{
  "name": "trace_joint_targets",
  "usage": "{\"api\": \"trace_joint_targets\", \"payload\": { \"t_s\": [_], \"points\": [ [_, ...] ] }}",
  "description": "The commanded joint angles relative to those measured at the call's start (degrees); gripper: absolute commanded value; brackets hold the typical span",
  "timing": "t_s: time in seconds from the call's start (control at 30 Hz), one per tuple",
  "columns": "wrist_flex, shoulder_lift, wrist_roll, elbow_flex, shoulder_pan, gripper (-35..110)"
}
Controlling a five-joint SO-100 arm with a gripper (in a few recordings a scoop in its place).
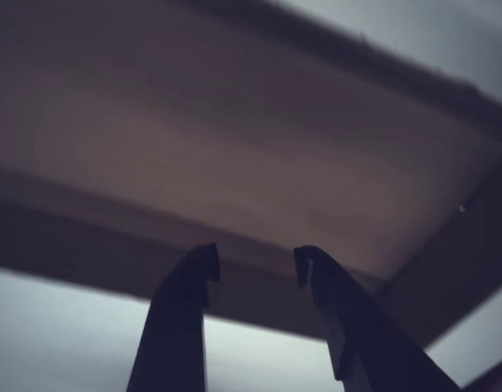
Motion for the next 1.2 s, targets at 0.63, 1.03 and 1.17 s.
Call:
{"api": "trace_joint_targets", "payload": {
  "t_s": [0.63, 1.03, 1.17],
  "points": [
    [0.5, -4.7, -11.7, -9.9, 13.1, 15],
    [0.6, 3.8, -50.2, 9.8, 0.4, 27],
    [0.5, 13.6, -51.0, 19.0, -2.9, 28]
  ]
}}
